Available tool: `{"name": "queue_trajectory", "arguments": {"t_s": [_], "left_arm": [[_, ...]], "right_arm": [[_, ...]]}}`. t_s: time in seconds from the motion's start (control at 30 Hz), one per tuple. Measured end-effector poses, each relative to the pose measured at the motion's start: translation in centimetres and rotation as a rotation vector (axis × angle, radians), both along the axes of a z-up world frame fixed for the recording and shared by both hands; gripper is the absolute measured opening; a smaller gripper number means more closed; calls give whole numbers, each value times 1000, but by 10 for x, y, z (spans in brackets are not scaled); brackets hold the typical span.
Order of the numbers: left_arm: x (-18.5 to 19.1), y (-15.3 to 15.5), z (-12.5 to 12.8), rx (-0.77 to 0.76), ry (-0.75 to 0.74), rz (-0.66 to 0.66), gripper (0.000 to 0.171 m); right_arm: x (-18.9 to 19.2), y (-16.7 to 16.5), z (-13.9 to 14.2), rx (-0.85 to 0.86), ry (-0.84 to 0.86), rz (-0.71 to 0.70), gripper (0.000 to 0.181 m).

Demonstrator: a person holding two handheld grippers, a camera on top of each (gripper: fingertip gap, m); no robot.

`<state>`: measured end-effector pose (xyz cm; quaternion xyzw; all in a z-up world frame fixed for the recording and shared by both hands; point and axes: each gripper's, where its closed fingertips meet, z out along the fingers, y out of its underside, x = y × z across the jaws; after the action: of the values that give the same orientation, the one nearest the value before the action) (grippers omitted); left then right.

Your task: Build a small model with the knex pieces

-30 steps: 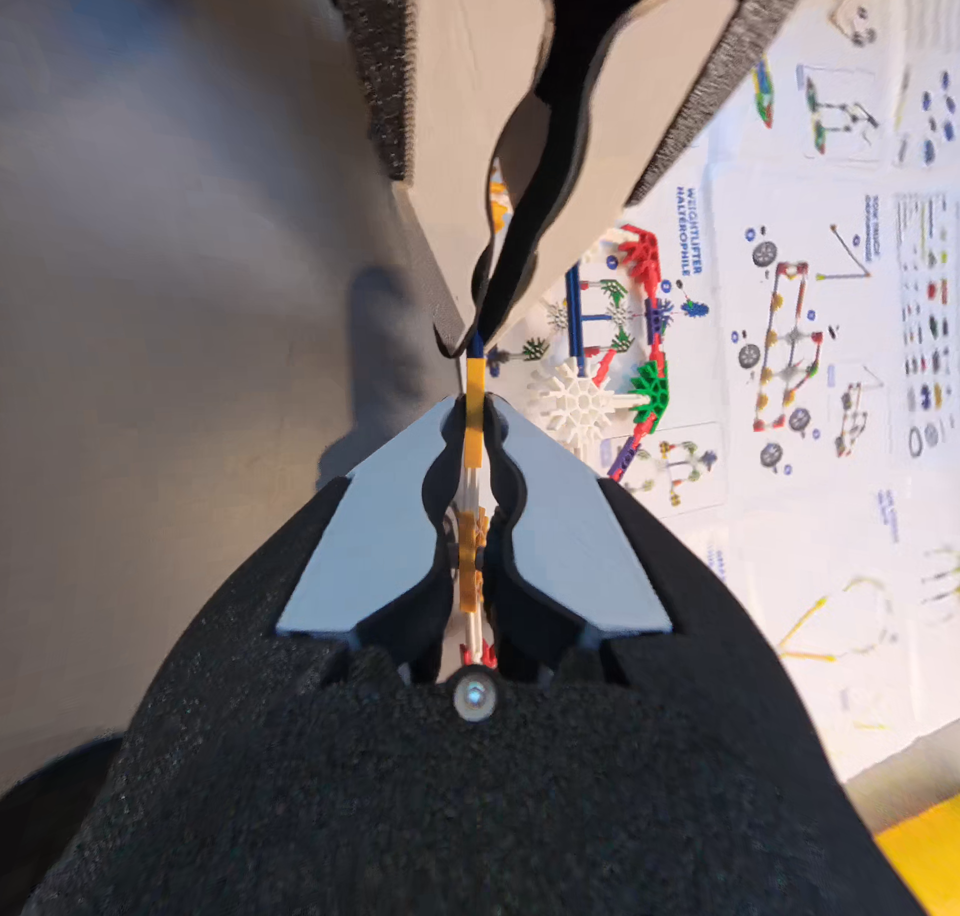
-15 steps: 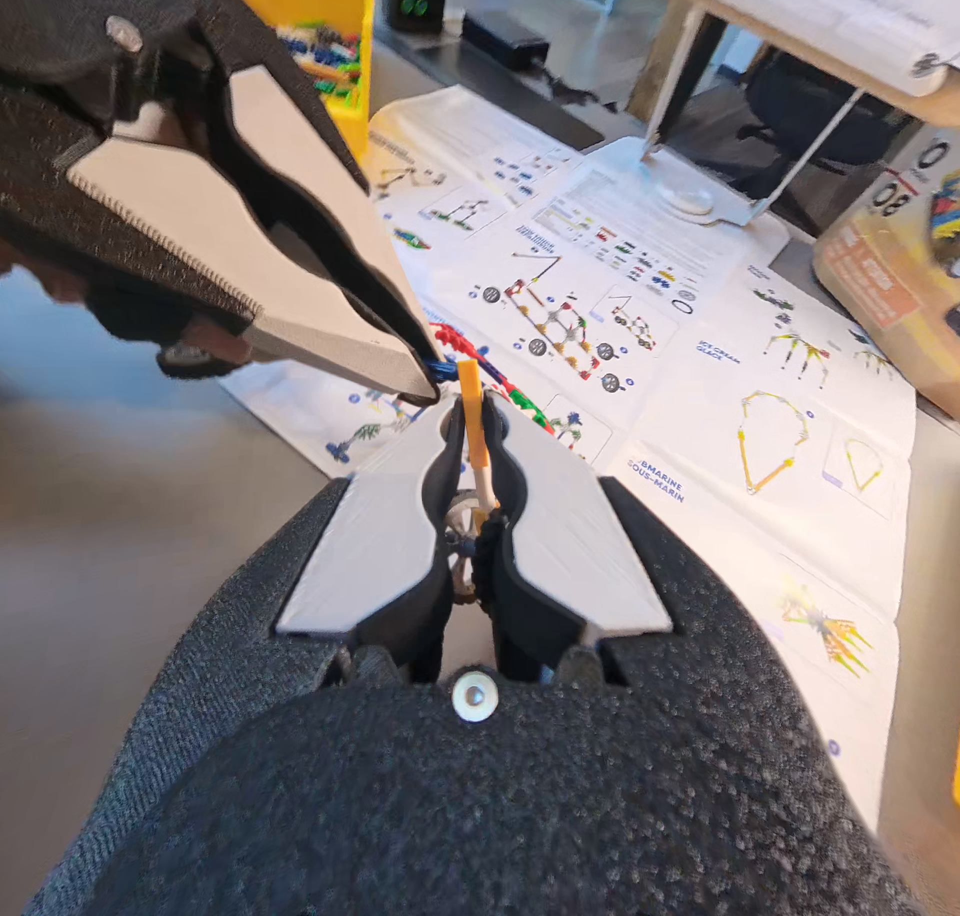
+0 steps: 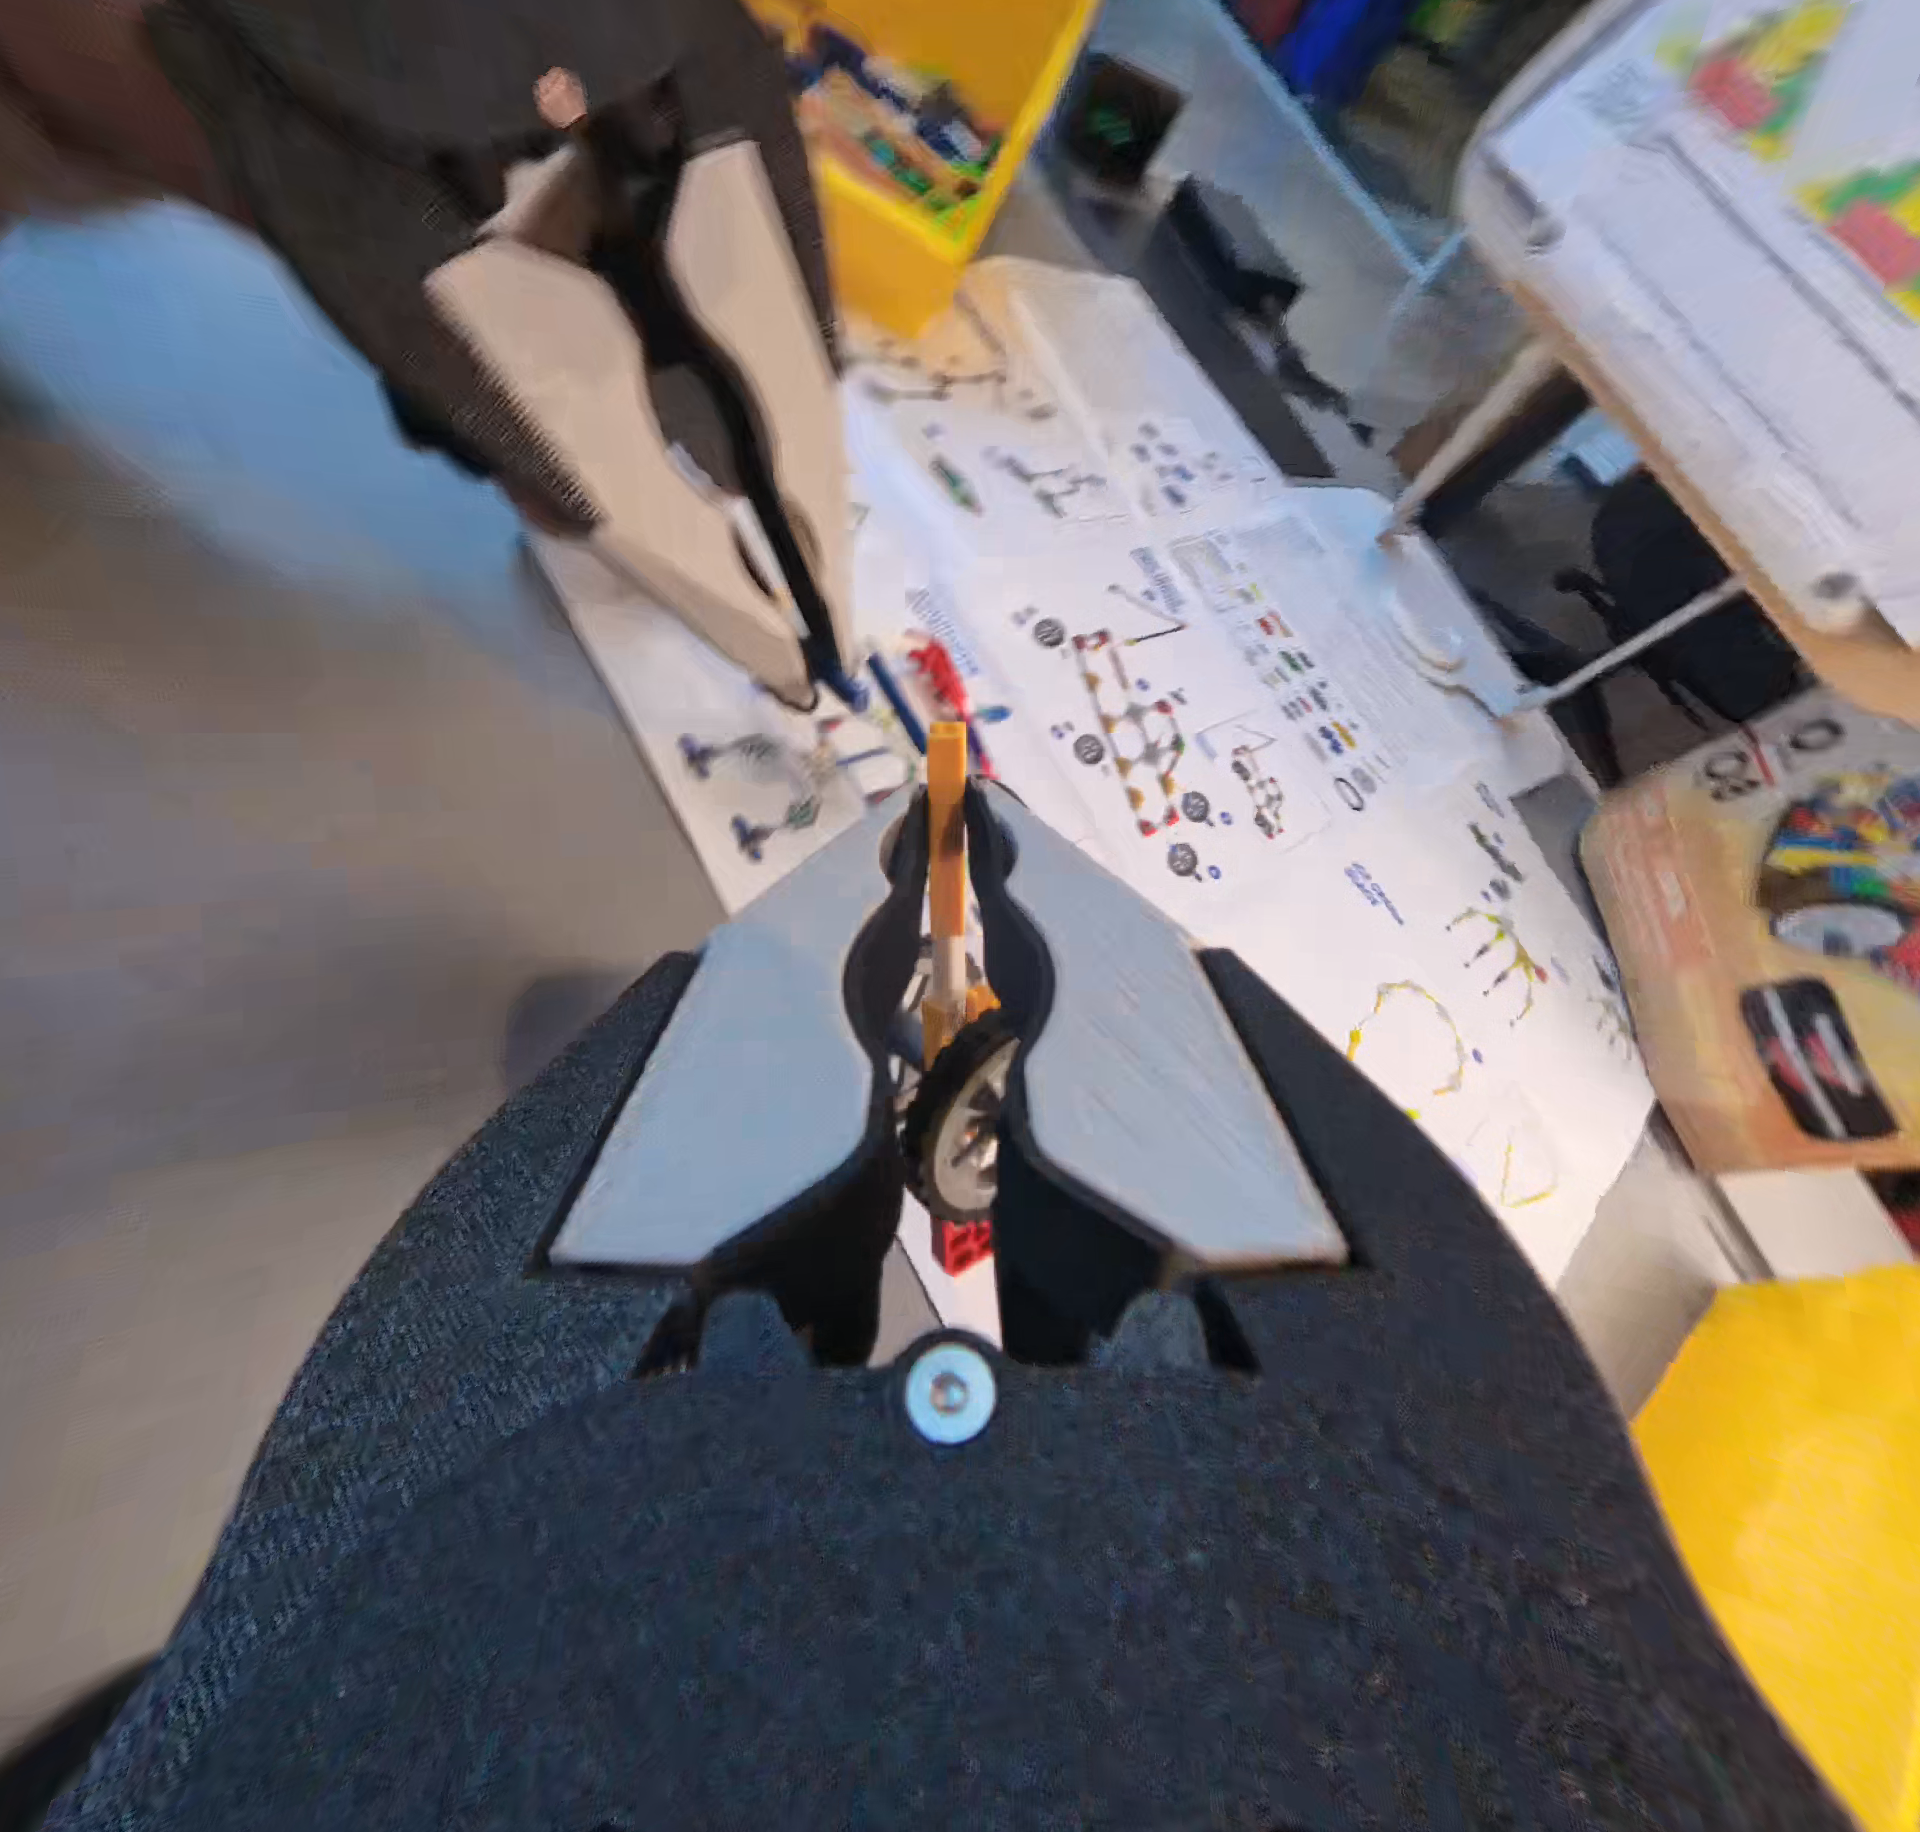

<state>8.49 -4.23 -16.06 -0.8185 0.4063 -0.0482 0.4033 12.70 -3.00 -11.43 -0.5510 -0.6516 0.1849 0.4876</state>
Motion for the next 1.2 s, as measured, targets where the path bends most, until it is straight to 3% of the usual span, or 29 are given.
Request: {"name": "queue_trajectory", "arguments": {"t_s": [0.1, 0.23, 0.3, 0.43, 0.5, 0.6, 0.73, 0.87, 1.03, 1.13, 1.2], "left_arm": [[0, -10, -16, -81, 30, -56, 5], [1, -27, -33, -164, 47, -139, 5], [8, -37, -32, -240, -23, -183, 14], [20, -44, -1, -347, -267, -241, 23], [10, -34, 1, -328, -237, -217, 25], [-1, -27, -8, -309, -141, -207, 25], [8, -35, -20, -321, -106, -274, 19], [24, -40, -19, -322, -117, -337, 23], [22, -7, -5, -249, -69, -312, 22], [39, 12, -15, -330, -17, -353, 33], [51, 20, -37, -377, 84, -417, 43]], "right_arm": [[10, -23, -37, 95, -204, 165, 4], [15, -46, -60, 168, -258, 258, 5], [13, -53, -65, 163, -253, 280, 8], [8, -66, -65, 51, -174, 289, 29], [9, -67, -51, -20, -82, 266, 48], [24, -59, -36, -128, -8, 210, 51], [51, -42, -46, -157, -71, 114, 49], [54, -37, -58, -88, -136, 52, 50], [34, -49, -63, -1, -221, 102, 48], [18, -45, -73, 139, -346, 141, 36], [12, -42, -79, 244, -434, 172, 11]]}}
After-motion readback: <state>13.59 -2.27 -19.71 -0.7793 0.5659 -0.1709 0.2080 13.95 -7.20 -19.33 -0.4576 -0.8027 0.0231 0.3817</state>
